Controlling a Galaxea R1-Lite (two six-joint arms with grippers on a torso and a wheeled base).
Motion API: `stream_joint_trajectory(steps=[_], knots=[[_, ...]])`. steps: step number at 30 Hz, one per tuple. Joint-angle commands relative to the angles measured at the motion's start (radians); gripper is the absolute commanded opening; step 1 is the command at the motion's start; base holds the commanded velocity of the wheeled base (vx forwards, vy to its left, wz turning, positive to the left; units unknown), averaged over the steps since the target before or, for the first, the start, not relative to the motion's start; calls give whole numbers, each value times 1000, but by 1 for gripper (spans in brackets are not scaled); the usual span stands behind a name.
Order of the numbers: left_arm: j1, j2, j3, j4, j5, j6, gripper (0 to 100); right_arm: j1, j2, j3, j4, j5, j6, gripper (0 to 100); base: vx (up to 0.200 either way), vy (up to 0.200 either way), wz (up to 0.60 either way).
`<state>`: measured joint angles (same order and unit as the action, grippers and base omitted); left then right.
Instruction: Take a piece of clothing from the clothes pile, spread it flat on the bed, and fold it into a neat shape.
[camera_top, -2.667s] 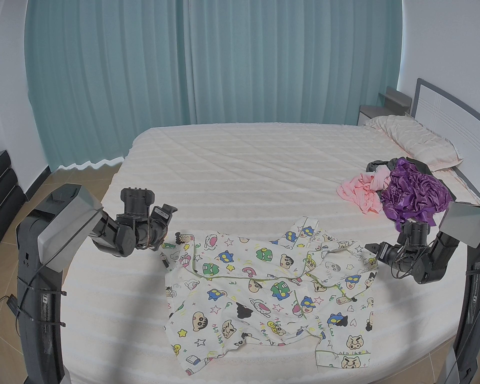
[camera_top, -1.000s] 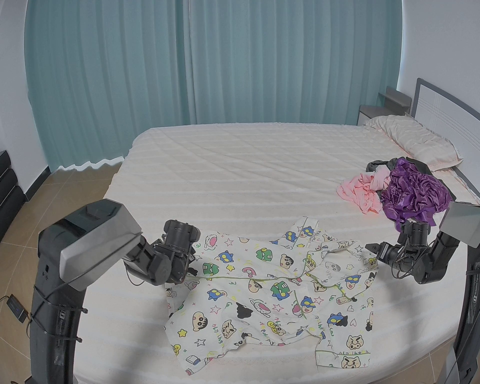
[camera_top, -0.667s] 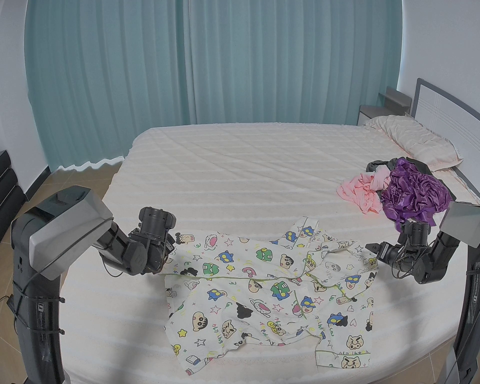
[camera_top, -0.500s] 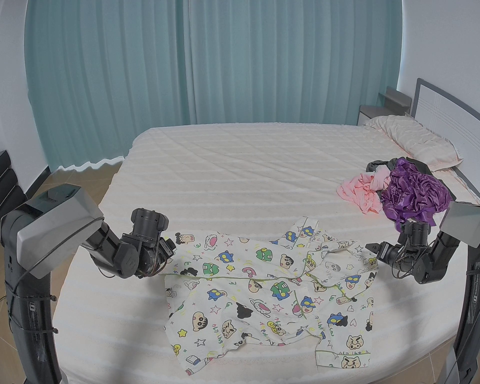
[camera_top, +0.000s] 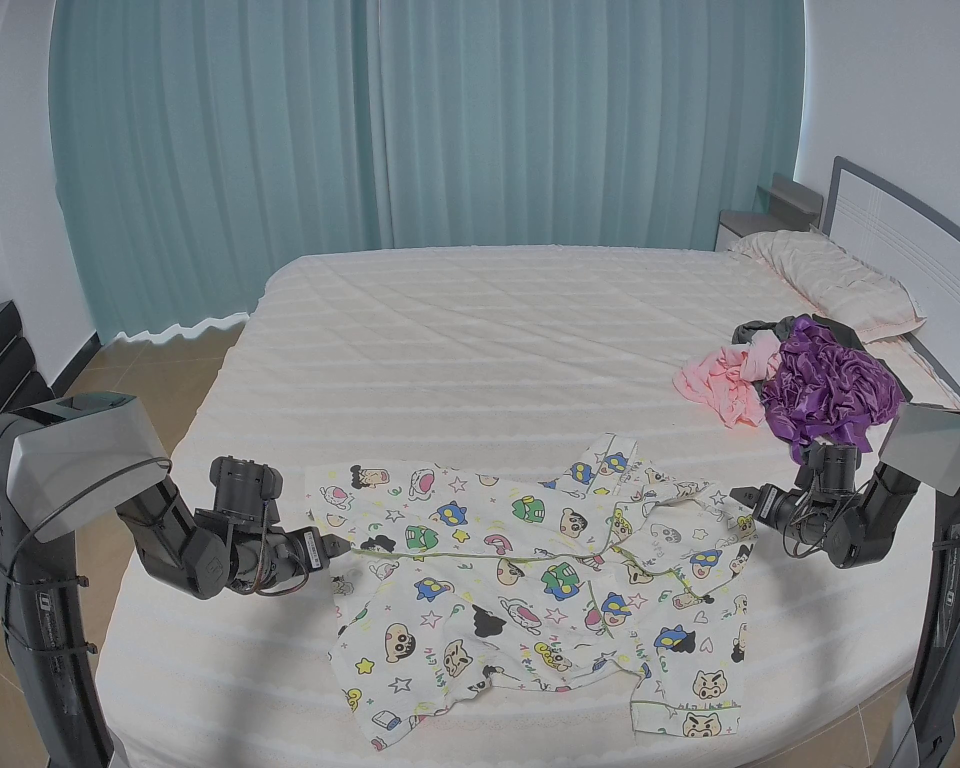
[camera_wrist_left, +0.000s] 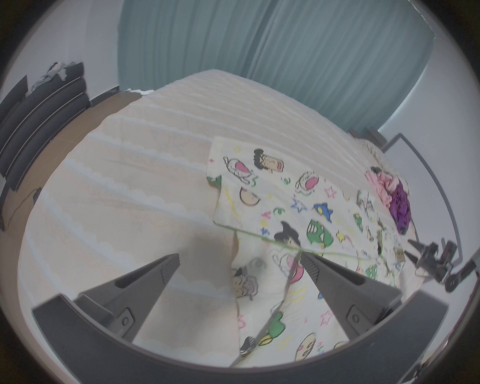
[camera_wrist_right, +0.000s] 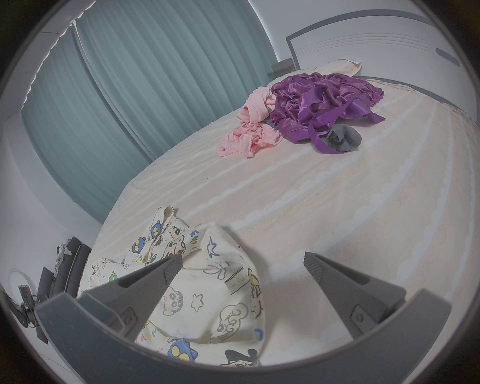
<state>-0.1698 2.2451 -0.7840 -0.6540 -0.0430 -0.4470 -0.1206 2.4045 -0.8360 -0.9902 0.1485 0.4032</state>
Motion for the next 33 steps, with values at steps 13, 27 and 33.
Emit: stream_joint_trajectory(steps=[13, 27, 33], knots=[[-89, 154, 16, -141, -2, 39, 100, 1, -2, 1, -1, 0, 0, 100, 0, 0, 0], [-91, 172, -9, -131, 0, 30, 0, 1, -5, 3, -2, 0, 2, 100, 0, 0, 0], [-93, 171, -4, -133, 45, 30, 0, -1, -5, 3, -2, 0, 2, 100, 0, 0, 0]])
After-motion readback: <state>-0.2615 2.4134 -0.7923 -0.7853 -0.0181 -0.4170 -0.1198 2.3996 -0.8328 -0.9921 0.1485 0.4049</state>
